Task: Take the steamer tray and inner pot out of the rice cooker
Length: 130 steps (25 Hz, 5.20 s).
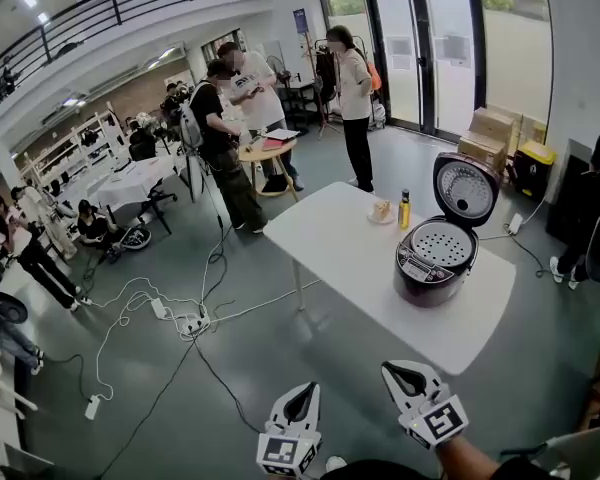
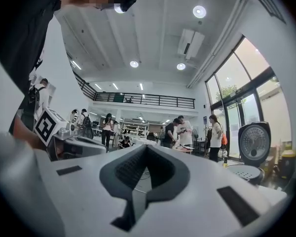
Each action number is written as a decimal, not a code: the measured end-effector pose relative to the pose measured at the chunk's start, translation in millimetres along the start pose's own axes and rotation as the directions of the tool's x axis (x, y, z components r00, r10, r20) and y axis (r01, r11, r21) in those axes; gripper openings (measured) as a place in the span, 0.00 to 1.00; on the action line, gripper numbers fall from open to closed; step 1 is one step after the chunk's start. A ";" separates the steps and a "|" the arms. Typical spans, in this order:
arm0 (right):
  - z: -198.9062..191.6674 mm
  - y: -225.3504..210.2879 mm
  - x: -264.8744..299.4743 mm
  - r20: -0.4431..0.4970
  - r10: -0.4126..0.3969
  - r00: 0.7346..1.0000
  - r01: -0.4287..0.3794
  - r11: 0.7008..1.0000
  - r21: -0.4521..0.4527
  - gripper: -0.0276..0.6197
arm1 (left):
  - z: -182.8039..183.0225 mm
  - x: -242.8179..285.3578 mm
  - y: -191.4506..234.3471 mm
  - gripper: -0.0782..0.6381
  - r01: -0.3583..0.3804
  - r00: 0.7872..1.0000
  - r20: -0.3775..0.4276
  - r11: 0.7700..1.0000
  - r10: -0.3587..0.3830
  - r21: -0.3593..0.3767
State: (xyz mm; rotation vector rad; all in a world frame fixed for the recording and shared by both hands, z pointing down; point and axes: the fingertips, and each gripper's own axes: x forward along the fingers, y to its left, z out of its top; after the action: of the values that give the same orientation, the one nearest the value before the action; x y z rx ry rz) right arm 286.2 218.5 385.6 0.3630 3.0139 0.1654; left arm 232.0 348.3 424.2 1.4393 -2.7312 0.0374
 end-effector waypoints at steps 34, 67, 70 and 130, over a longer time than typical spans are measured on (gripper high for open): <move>-5.9 -5.4 81.5 0.023 -0.210 0.977 0.211 0.977 -0.043 0.96 | -1.8 8.4 118.8 0.93 -0.129 0.992 -0.006 0.992 0.129 -0.003; -42.0 -266.0 156.7 -0.025 -0.403 0.915 0.400 0.913 -0.084 0.96 | 20.0 312.4 107.6 0.92 0.105 0.993 -0.055 0.994 -0.103 0.034; -42.5 -298.7 153.4 -0.030 -0.426 0.904 0.423 0.902 -0.084 0.96 | 25.6 348.6 94.2 0.92 0.137 0.990 -0.052 0.990 -0.135 0.041; -281.7 -545.4 31.0 -0.793 -0.598 0.114 0.778 0.550 -0.304 0.92 | -136.0 707.8 -61.7 0.82 0.766 0.475 -0.718 0.640 -0.509 0.053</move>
State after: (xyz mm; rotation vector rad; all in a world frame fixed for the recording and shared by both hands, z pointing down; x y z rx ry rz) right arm 98.5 -327.6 596.2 -1.7365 3.6126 -0.0866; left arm -111.5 -263.2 601.6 1.9887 -1.5089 0.8891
